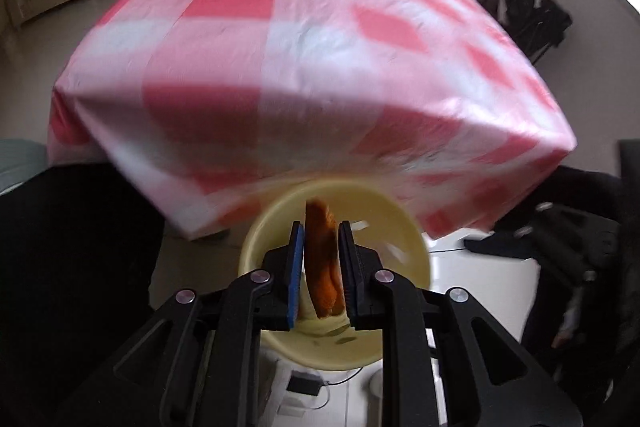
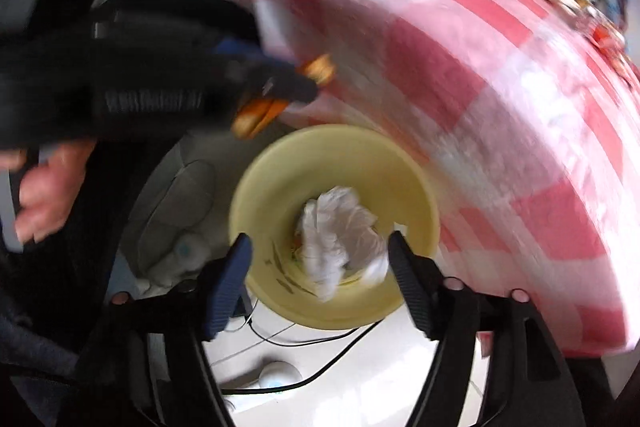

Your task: Collect trash

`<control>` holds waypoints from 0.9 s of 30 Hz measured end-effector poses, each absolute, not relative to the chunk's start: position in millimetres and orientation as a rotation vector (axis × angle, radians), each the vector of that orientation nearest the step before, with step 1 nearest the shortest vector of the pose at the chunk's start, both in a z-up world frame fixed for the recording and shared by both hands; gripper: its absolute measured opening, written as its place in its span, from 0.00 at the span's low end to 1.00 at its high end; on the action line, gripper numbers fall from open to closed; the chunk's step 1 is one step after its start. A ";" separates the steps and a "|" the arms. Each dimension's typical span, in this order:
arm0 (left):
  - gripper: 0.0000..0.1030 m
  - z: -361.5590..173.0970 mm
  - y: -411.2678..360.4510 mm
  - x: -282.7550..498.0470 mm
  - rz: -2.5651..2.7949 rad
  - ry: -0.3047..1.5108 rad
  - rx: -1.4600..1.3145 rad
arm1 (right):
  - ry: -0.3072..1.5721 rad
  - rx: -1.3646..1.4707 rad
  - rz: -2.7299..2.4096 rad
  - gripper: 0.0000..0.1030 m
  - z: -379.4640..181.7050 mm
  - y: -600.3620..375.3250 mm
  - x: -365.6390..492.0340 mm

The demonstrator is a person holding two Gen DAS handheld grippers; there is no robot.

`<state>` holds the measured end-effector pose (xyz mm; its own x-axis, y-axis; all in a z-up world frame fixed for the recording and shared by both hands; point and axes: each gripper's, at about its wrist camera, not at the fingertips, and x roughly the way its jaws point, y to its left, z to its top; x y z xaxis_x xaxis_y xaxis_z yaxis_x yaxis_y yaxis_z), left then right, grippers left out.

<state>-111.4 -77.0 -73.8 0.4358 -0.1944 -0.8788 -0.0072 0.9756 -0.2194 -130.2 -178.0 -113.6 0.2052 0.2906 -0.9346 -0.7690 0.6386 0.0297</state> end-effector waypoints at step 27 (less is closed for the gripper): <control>0.88 -28.1 -49.0 -125.9 0.028 0.844 -0.218 | 0.969 -0.521 0.561 0.90 -115.2 -169.2 -154.3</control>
<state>-125.9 -49.0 -28.1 0.6656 -0.0613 -0.7438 -0.1110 0.9774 -0.1799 -154.3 -169.2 -115.2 0.4488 0.2069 -0.8694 -0.6507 0.7424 -0.1592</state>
